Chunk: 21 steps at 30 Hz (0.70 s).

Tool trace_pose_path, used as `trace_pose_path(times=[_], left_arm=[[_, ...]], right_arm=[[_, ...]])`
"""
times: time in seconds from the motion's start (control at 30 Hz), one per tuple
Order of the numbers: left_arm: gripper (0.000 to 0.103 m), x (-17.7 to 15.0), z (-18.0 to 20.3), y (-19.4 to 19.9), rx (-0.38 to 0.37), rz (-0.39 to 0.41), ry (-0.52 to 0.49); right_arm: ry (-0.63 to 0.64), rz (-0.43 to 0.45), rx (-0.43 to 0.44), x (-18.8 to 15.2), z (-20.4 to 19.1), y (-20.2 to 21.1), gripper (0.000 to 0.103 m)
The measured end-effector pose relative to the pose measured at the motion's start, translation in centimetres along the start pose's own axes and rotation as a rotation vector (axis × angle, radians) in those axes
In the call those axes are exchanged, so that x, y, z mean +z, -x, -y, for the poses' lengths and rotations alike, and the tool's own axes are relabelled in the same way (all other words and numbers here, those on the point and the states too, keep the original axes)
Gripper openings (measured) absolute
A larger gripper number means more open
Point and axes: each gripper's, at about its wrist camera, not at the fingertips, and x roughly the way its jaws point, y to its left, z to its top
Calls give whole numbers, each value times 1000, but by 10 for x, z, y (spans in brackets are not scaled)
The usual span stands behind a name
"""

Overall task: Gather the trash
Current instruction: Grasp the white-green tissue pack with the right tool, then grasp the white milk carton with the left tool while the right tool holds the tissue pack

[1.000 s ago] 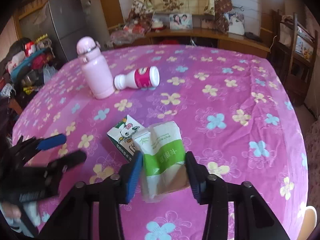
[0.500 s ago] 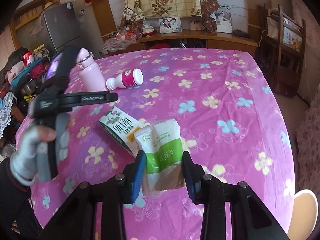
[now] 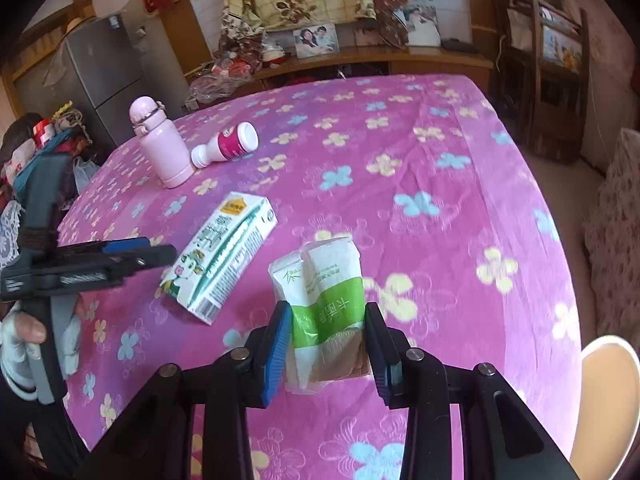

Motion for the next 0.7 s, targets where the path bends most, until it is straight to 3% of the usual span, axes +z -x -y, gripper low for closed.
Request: trace_pose_path(times=[0.27, 0.33, 0.4, 0.7], left_arm=[[77, 7, 39, -14, -3, -3, -7], [77, 8, 49, -22, 20, -10, -18], [77, 9, 57, -32, 53, -23, -41], [77, 8, 62, -52, 116, -34, -66]], right_arm=[[-44, -58, -21, -15, 7, -12, 42], [-60, -64, -17, -17, 9, -13, 58], [-62, -55, -18, -17, 9, -12, 68], [22, -83, -78, -21, -4, -27, 68]])
